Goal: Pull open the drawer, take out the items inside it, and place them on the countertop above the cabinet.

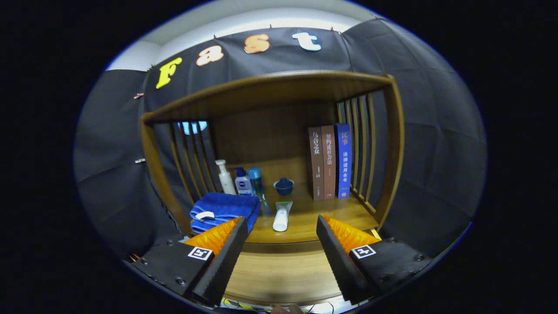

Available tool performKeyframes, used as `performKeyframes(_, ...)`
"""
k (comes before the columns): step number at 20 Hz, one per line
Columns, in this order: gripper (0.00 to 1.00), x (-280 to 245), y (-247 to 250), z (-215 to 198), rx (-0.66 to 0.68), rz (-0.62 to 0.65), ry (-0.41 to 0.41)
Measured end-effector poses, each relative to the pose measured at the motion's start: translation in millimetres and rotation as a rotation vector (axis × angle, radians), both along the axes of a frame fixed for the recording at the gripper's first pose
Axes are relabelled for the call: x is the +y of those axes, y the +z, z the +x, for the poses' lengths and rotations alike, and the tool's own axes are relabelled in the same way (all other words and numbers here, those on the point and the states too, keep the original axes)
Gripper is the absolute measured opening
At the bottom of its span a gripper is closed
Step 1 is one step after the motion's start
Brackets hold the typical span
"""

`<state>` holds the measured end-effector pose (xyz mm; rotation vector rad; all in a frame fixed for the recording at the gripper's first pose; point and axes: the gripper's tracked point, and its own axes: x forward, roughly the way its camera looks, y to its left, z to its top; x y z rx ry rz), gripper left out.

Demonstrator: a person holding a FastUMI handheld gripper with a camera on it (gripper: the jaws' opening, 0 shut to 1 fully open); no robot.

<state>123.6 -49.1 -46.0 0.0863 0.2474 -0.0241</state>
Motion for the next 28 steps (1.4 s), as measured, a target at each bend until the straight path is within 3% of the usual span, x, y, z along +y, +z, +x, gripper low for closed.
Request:
performKeyframes(5,0.99,9,-35,-78,-0.063,-0.006,-0.005)
performKeyframes(11,1.0,15,-150,-125,0.077,0.033,-0.026)
performKeyframes(17,1.0,25,-219,-127,0.176,0.003,-0.017)
performKeyframes(28,1.0,25,-247,-107,0.187,0.003,-0.03)
